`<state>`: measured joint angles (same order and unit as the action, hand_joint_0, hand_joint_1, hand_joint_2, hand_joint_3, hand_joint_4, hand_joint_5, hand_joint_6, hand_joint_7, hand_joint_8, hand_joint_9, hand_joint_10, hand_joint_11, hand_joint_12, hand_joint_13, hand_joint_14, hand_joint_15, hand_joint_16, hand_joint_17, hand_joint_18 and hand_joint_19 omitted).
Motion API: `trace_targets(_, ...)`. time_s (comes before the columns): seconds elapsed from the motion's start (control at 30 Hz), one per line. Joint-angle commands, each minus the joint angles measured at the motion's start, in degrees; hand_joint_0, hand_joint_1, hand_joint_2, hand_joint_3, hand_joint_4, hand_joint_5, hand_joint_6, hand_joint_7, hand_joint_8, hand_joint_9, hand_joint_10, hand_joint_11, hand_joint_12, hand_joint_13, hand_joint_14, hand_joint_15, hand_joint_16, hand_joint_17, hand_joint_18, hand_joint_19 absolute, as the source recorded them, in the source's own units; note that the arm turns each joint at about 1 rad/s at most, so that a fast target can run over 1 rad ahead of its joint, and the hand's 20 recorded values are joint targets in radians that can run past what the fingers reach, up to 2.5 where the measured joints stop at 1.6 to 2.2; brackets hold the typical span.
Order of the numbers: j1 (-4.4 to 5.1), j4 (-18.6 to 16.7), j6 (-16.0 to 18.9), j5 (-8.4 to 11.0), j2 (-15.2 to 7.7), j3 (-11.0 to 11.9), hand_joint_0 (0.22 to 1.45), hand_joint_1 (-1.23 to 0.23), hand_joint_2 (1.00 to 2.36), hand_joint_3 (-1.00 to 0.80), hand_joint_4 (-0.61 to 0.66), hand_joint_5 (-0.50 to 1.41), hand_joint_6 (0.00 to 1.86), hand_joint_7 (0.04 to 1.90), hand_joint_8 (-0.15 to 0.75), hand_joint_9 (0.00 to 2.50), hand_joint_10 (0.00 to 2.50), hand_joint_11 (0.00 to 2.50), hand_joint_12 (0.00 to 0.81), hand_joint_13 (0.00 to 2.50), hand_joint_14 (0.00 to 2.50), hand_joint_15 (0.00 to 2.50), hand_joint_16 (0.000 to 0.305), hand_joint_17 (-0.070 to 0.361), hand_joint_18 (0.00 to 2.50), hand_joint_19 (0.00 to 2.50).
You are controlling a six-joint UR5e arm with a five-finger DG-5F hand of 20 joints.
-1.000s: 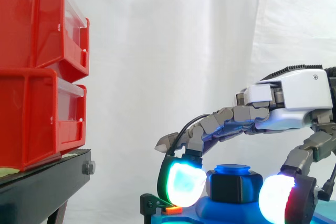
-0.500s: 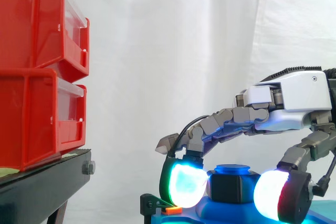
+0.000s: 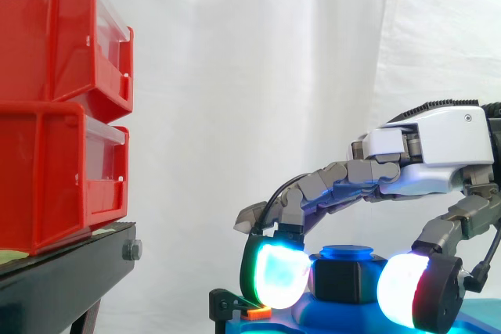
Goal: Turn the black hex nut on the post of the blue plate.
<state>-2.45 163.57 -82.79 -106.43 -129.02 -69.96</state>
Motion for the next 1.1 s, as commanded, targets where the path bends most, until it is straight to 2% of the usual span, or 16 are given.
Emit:
trace_targets(0.0, -0.10, 0.0, 0.0, 0.00, 0.0, 0.0, 0.53, -0.65, 1.00, -0.50, 0.23, -0.20, 0.50, 1.06, 0.240, 0.27, 0.00, 0.00, 0.338, 0.22, 0.00, 0.02, 0.050, 0.113, 0.34, 0.38)
trace_targets(1.07, -0.10, 0.1, -0.1, -0.18, 0.0, 0.0, 0.53, -0.65, 1.00, -0.50, 0.22, -0.19, 0.50, 1.12, 0.239, 0.27, 0.00, 0.00, 0.339, 0.23, 0.00, 0.03, 0.050, 0.112, 0.35, 0.39)
